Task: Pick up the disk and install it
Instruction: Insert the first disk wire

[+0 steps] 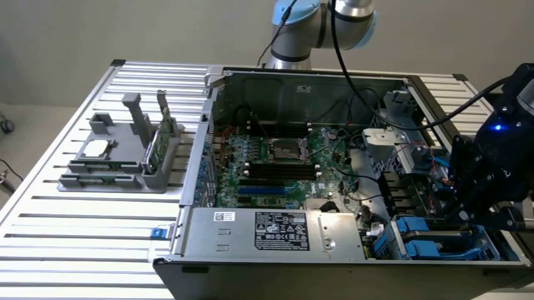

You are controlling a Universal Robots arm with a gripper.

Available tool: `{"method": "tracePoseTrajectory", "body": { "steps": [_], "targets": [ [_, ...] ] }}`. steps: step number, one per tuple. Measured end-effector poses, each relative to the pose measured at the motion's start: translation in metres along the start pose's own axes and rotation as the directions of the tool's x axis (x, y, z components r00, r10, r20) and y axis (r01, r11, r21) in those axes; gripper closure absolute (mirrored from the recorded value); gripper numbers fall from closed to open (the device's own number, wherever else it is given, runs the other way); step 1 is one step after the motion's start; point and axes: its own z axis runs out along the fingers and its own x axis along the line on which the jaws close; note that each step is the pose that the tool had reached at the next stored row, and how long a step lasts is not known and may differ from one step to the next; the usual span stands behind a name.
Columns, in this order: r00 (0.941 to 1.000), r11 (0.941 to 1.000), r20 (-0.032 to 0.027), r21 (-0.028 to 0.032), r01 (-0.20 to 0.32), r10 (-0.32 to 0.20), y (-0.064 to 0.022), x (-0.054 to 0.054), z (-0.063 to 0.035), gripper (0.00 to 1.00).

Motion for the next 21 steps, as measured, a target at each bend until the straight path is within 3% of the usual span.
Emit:
{"method": "tracePoseTrajectory", "body": {
  "steps": [21],
  "targets": [
    [1.0000,1.0000,0.0003,0.0000,0.000,0.000,0.0028,0.0002,0.0043,0.84]
  ]
}}
